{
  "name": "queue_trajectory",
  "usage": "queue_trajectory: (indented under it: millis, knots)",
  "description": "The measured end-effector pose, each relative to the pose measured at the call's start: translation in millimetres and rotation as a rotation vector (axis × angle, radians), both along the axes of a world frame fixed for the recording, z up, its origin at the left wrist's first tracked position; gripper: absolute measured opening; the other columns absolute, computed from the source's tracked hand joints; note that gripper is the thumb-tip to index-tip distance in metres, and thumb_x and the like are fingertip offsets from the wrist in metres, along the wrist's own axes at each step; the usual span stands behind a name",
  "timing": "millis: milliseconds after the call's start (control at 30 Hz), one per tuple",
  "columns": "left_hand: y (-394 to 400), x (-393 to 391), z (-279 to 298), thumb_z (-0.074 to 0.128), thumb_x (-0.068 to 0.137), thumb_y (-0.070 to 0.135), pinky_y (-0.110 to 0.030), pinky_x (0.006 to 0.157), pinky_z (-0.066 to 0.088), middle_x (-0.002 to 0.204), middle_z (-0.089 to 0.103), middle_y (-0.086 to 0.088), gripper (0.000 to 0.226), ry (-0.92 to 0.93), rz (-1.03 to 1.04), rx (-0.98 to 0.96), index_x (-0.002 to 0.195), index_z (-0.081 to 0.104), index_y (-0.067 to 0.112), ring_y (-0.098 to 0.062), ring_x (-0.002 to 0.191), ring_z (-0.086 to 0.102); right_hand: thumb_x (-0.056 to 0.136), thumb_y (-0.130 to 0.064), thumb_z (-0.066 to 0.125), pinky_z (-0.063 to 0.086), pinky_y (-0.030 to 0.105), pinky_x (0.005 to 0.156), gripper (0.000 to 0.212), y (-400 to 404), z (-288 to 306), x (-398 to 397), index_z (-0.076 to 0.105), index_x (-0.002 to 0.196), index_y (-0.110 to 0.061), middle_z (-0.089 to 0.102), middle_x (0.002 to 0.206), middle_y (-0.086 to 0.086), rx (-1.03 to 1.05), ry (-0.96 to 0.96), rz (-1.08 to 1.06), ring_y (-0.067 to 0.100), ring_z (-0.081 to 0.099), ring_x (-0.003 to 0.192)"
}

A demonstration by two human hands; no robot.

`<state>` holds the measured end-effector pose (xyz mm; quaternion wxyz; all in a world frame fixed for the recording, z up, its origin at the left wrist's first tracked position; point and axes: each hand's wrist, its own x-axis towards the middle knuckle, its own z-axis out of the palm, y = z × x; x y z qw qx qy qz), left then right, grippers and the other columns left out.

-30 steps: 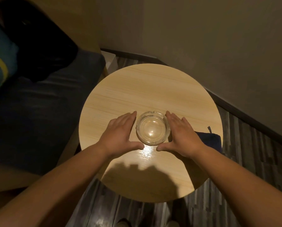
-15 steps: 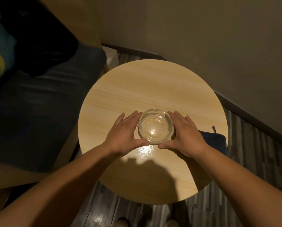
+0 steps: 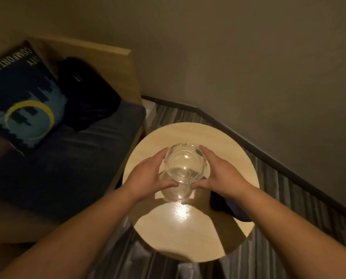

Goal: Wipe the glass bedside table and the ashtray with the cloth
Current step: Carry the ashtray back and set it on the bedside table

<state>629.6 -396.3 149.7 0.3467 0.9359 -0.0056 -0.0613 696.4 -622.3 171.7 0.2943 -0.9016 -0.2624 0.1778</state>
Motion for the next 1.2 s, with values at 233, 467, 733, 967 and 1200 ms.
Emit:
queue_trajectory:
  millis: [233, 467, 733, 967, 1200]
  knots:
    - [20.0, -48.8, 151.6, 0.081, 0.068, 0.049, -0.030, 0.099, 0.044, 0.139, 0.051, 0.014, 0.092, -0.071, 0.127, 0.040, 0.144, 0.029, 0.040, -0.010, 0.126, 0.049, 0.062, -0.051, 0.084, 0.039, 0.026, 0.097, 0.105, 36.5, 136.5, -24.2, 0.022, 0.146, -0.035, 0.043, 0.146, -0.010, 0.034, -0.034, 0.090, 0.017, 0.046, 0.129]
    - [32.1, -137.3, 250.5, 0.084, 0.069, 0.043, -0.023, 0.097, 0.039, 0.145, 0.047, 0.008, 0.099, -0.123, 0.355, 0.117, 0.148, 0.026, 0.032, -0.012, 0.129, 0.047, 0.061, -0.045, 0.087, 0.037, 0.023, 0.091, 0.110, 72.8, 237.0, -75.8, 0.020, 0.147, -0.034, 0.048, 0.143, -0.007, 0.085, -0.060, 0.297, 0.019, 0.049, 0.127]
    - [43.2, -234.9, 294.1, 0.081, 0.069, 0.050, -0.029, 0.100, 0.041, 0.146, 0.046, 0.008, 0.099, -0.133, 0.582, 0.170, 0.148, 0.024, 0.032, -0.014, 0.129, 0.047, 0.065, -0.039, 0.087, 0.038, 0.023, 0.093, 0.099, 113.9, 292.7, -138.3, 0.026, 0.144, -0.034, 0.050, 0.137, -0.009, 0.152, -0.085, 0.569, 0.016, 0.049, 0.124]
    - [66.0, -311.4, 308.1, 0.082, 0.071, 0.043, -0.024, 0.095, 0.037, 0.141, 0.050, 0.008, 0.094, -0.175, 0.705, 0.181, 0.146, 0.028, 0.032, -0.013, 0.127, 0.049, 0.065, -0.031, 0.087, 0.035, 0.021, 0.090, 0.095, 159.6, 308.5, -197.2, 0.031, 0.141, -0.028, 0.052, 0.135, -0.004, 0.168, -0.108, 0.692, 0.015, 0.049, 0.121]
    - [116.0, -388.3, 312.6, 0.082, 0.069, 0.045, -0.032, 0.097, 0.042, 0.134, 0.056, 0.005, 0.094, -0.183, 0.817, 0.164, 0.146, 0.029, 0.030, -0.016, 0.121, 0.053, 0.063, -0.033, 0.088, 0.039, 0.024, 0.094, 0.100, 228.3, 315.5, -261.2, 0.029, 0.144, -0.029, 0.051, 0.137, -0.005, 0.168, -0.120, 0.793, 0.012, 0.049, 0.121]
